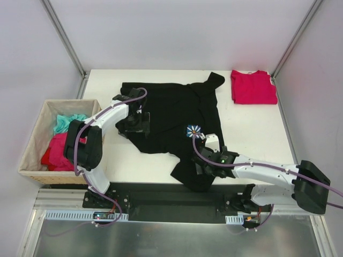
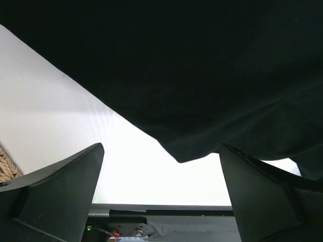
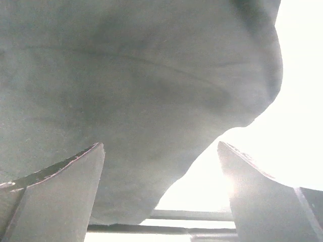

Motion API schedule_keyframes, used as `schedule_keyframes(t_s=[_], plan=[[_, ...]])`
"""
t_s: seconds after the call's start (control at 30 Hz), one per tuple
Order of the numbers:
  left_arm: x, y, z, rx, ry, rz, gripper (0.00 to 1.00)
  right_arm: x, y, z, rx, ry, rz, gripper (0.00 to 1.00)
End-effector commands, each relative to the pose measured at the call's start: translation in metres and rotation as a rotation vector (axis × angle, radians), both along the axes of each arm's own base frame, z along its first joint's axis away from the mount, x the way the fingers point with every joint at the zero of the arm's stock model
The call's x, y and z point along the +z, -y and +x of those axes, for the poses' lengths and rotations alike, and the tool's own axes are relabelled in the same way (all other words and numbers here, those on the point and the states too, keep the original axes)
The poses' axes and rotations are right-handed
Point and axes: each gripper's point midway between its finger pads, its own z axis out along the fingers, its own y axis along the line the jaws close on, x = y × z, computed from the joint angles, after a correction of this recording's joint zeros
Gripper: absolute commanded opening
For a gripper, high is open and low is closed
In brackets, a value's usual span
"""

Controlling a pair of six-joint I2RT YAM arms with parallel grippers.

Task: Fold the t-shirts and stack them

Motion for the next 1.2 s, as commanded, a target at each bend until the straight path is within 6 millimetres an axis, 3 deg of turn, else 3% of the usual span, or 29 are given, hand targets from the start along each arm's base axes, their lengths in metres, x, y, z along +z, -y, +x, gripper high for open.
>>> schedule_keyframes(t_s=[0.0, 0.13, 0.23, 0.27, 0.37, 0.47, 0.7, 0.87, 1.17], plan=[[0.012, 0.000, -0.003, -0.007, 0.039, 0.000, 0.99, 0.019, 0.018, 0.002, -0.040, 0.039, -0.046, 0.98], [0.012, -0.002, -0.005, -0.006, 0.040, 0.008, 0.99, 0.028, 0.020, 0.005, -0.044, 0.073, -0.025, 0.98], [0.012, -0.001, -0.003, -0.002, 0.043, 0.001, 0.99, 0.044, 0.013, 0.020, -0.018, 0.103, -0.062, 0.98], [0.012, 0.000, -0.002, -0.001, 0.043, 0.001, 0.99, 0.041, 0.010, 0.024, 0.002, 0.089, -0.103, 0.98], [0.015, 0.003, 0.005, 0.004, 0.054, -0.004, 0.99, 0.058, -0.007, 0.050, 0.022, 0.128, -0.146, 0.98], [0.015, 0.001, 0.017, 0.016, 0.072, 0.022, 0.99, 0.056, -0.031, 0.072, 0.044, 0.131, -0.103, 0.98], [-0.002, 0.000, 0.019, 0.010, 0.024, 0.051, 0.99, 0.031, -0.033, 0.097, 0.016, 0.056, -0.097, 0.98], [-0.019, -0.005, 0.012, 0.011, -0.026, 0.083, 0.99, 0.009, -0.022, 0.095, -0.005, 0.009, -0.104, 0.98], [-0.040, -0.011, -0.006, 0.016, -0.112, 0.117, 0.99, -0.018, -0.006, 0.071, -0.030, -0.061, -0.093, 0.99]])
